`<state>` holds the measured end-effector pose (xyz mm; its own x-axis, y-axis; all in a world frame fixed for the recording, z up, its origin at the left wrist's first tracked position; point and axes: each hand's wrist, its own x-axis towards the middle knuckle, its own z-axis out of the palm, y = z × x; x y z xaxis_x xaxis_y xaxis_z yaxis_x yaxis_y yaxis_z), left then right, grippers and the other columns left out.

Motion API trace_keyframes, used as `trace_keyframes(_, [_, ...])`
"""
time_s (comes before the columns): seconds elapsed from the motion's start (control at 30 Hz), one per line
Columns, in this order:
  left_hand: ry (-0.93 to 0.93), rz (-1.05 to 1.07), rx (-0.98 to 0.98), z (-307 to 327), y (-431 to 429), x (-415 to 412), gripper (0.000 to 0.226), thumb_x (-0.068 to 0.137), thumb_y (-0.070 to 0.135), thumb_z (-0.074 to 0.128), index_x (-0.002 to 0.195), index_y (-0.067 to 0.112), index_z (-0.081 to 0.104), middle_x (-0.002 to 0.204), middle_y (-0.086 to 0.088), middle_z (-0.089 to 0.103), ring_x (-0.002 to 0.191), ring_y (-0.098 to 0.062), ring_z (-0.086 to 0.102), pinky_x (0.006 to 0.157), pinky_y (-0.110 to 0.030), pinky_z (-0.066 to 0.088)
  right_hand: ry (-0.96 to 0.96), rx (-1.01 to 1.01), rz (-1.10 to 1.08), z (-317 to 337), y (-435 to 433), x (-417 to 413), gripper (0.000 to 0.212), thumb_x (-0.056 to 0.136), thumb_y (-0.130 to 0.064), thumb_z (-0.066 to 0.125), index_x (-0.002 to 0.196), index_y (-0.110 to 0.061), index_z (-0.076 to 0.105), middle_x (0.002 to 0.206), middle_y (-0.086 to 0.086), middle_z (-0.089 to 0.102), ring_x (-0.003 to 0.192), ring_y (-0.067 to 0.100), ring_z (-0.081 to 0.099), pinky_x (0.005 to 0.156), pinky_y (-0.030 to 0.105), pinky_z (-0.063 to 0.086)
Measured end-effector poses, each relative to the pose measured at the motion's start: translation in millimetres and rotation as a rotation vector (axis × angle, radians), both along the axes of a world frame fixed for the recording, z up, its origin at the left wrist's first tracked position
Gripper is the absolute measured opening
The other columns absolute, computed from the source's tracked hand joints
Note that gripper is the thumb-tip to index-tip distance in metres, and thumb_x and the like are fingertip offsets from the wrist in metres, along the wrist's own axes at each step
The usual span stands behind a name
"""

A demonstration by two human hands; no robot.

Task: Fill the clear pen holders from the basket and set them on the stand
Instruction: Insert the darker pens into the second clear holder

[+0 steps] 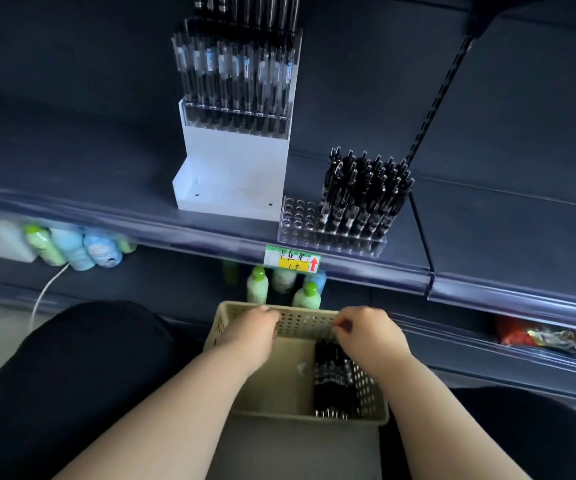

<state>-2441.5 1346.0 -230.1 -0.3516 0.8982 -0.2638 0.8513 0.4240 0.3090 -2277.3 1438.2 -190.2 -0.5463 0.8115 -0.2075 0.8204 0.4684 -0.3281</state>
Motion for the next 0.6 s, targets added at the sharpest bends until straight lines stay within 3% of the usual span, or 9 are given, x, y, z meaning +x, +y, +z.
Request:
trace_keyframes(0.17, [-0.058,0.049,-0.193,-29.3,-21.8,13.7,0.039,0.095,0.01,0.038,0.132,0.018,0.049,0.14,-0.005,0.043,0.126,-0.026,0.044,0.103,-0.03,0.036,-0.158,-0.141,-0.031,-37.8,-19.0,1.6,0.022,0.086,-0.025,0.049,0.096,-0.031,0.067,0.1,-0.004,0.067,0.092,0.021,0.062,0.075,0.026,0.049])
trace_keyframes(0.37, [-0.247,0.383,-0.277,-55.0,-18.2,5.4,0.038,0.101,0.011,0.028,0.135,0.003,0.043,0.139,-0.016,0.044,0.127,-0.029,0.043,0.095,-0.026,0.037,-0.248,-0.253,-0.114,-72.7,-25.6,-3.9,0.028,0.086,-0.01,0.045,0.105,-0.02,0.064,0.101,0.003,0.064,0.093,0.024,0.061,0.086,0.038,0.051])
trace_keyframes(0.47, [-0.246,0.592,-0.254,-67.0,-10.9,-1.2,0.037,0.101,0.02,0.029,0.133,0.008,0.044,0.136,-0.015,0.046,0.128,-0.03,0.042,0.106,-0.034,0.033,-0.268,-0.251,-0.192,-87.8,-16.9,-8.3,0.026,0.087,-0.006,0.046,0.105,-0.014,0.063,0.103,0.005,0.064,0.096,0.025,0.062,0.079,0.033,0.052])
trace_keyframes(0.53, [-0.306,0.656,-0.267,-78.8,-5.4,-6.1,0.037,0.099,0.028,0.034,0.128,0.012,0.05,0.134,-0.015,0.047,0.125,-0.032,0.043,0.106,-0.039,0.034,-0.289,-0.269,-0.236,-96.2,-10.9,-10.4,0.025,0.091,-0.006,0.043,0.109,-0.011,0.06,0.11,0.006,0.063,0.102,0.023,0.06,0.073,0.025,0.049])
trace_keyframes(0.6, [-0.348,0.691,-0.268,-88.3,-1.4,-8.9,0.037,0.098,0.032,0.036,0.126,0.012,0.051,0.135,-0.015,0.046,0.125,-0.032,0.043,0.104,-0.039,0.035,-0.345,-0.259,-0.238,-101.8,-7.2,-11.7,0.025,0.09,-0.005,0.045,0.11,-0.009,0.06,0.112,0.007,0.063,0.103,0.022,0.06,0.079,0.028,0.049])
